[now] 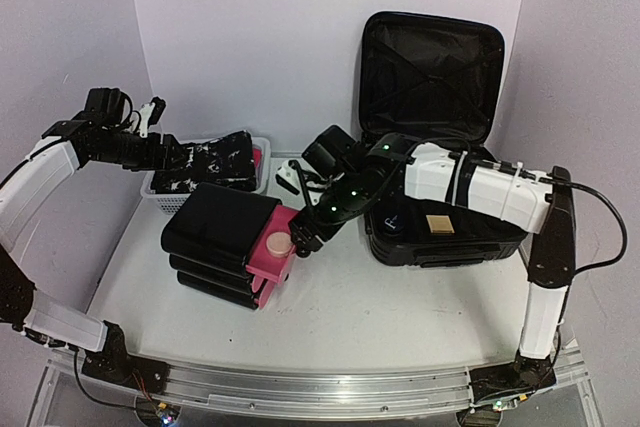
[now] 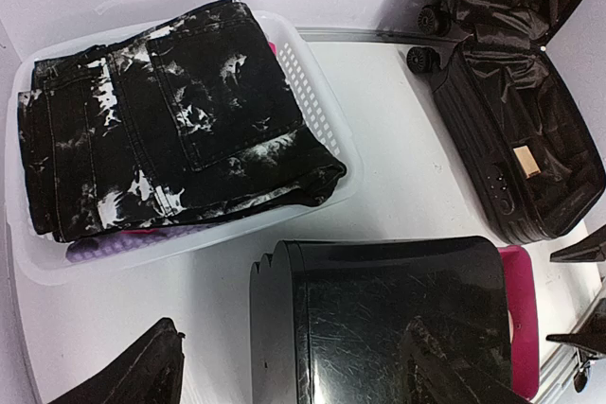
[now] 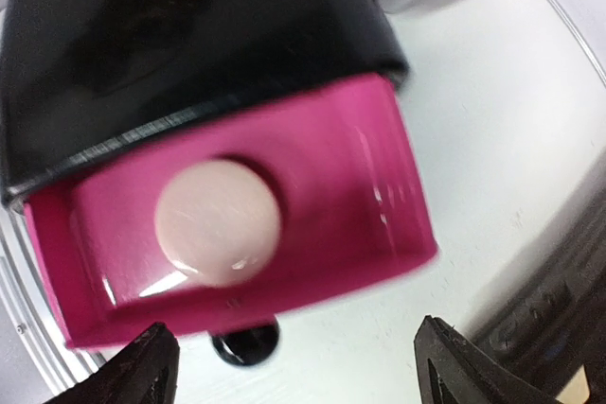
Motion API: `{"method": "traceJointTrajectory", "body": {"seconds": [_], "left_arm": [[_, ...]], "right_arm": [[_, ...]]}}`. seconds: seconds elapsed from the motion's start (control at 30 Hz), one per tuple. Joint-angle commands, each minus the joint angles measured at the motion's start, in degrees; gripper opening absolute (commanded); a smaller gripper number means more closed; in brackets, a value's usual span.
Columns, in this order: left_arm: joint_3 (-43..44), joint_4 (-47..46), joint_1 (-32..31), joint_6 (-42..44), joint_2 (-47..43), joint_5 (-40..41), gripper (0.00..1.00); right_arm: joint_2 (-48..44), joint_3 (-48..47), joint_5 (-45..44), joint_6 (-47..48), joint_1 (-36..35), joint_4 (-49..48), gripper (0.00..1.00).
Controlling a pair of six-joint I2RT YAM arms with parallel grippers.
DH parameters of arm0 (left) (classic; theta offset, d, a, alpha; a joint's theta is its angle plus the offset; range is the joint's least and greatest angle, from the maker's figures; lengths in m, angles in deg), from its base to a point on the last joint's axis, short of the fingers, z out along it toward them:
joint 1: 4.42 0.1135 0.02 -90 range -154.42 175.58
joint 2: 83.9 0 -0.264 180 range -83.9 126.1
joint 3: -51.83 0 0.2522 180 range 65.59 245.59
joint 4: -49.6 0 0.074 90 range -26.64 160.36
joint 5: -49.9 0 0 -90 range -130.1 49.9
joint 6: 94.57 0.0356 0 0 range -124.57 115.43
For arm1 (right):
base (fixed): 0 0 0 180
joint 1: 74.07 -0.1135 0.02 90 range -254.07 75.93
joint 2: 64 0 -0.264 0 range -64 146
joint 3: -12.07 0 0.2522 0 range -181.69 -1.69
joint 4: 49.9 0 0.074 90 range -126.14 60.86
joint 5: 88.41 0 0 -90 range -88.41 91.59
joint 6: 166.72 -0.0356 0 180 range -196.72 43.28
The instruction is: Open, take out, and arrange the luggage
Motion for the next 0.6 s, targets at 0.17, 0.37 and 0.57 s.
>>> {"method": "traceJointTrajectory", "body": {"seconds": [0.17, 0.37, 0.57], "left_arm": [[-0.2, -2.8, 0.0, -0.8, -1.2, -2.2, 0.82], [-0.2, -2.8, 0.0, -0.9, -0.9, -2.3, 0.82], [-0.3, -2.8, 0.0, -1.0, -0.9, -2.4, 0.83]], "right_arm": [[-7.0, 12.9, -6.3, -7.9, 0.7, -6.5, 0.92], [-4.1, 12.1, -2.7, -9.8, 0.7, -11.6, 0.94], [0.3, 6.8, 0.1, -11.5, 0.7, -15.3, 0.95]]}}
